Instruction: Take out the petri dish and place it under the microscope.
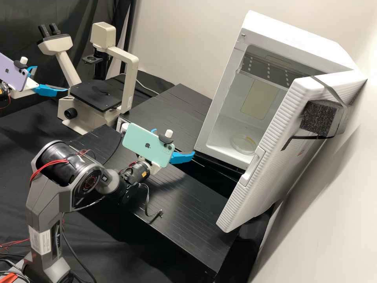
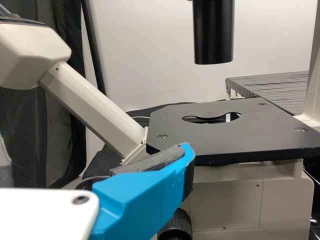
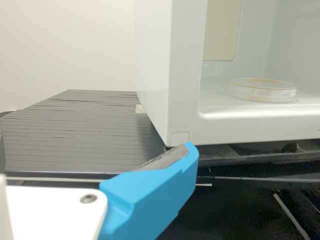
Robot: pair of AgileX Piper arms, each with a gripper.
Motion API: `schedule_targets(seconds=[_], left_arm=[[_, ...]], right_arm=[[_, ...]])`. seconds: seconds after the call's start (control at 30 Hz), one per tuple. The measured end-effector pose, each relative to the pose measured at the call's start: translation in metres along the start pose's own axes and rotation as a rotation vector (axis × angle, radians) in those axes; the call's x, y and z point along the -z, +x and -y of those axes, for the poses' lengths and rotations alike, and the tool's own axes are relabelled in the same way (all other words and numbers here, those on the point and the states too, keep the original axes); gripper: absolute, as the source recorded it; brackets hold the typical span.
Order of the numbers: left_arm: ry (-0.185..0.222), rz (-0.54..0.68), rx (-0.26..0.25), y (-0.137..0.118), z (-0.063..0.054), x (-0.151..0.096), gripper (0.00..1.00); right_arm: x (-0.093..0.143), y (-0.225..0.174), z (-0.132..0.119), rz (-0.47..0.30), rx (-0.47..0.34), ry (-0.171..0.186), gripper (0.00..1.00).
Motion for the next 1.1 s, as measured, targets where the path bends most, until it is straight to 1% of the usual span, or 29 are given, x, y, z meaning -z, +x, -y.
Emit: schedule_targets(seconds=[0.3, 0.4, 0.43, 0.5, 0.57, 0.73, 0.8, 0.9, 1.07, 1.1], left_arm=[[0.000, 0.000, 0.000, 0.000, 0.000, 0.000, 1.00], [0.000, 0.000, 0.000, 0.000, 0.000, 0.000, 1.00], [0.000, 0.000, 0.000, 0.000, 0.000, 0.000, 1.00], [0.000, 0.000, 0.000, 0.000, 0.000, 0.000, 1.00], [0.000, 0.000, 0.000, 0.000, 0.000, 0.000, 1.00], [0.000, 0.000, 0.000, 0.000, 0.000, 0.000, 1.00], [0.000, 0.000, 0.000, 0.000, 0.000, 0.000, 1.00], [0.000, 0.000, 0.000, 0.000, 0.000, 0.000, 1.00], [0.000, 0.000, 0.000, 0.000, 0.000, 0.000, 1.00], [0.000, 0.000, 0.000, 0.000, 0.000, 0.000, 1.00]], right_arm=[[0.000, 0.000, -0.001, 0.002, -0.002, 0.000, 1.00], [-0.007, -0.004, -0.005, -0.005, -0.018, -0.012, 1.00], [-0.013, -0.008, -0.010, 0.001, -0.032, -0.014, 1.00], [-0.021, -0.012, -0.017, 0.012, -0.055, -0.006, 1.00], [-0.029, -0.017, -0.028, 0.023, -0.101, 0.016, 1.00], [-0.046, -0.025, -0.054, 0.054, -0.203, 0.049, 1.00], [-0.051, -0.025, -0.065, 0.063, -0.244, 0.047, 1.00], [-0.054, -0.023, -0.079, 0.063, -0.287, 0.033, 1.00], [-0.054, -0.006, -0.096, 0.040, -0.332, 0.016, 1.00], [-0.055, -0.002, -0.099, 0.038, -0.338, 0.008, 1.00]])
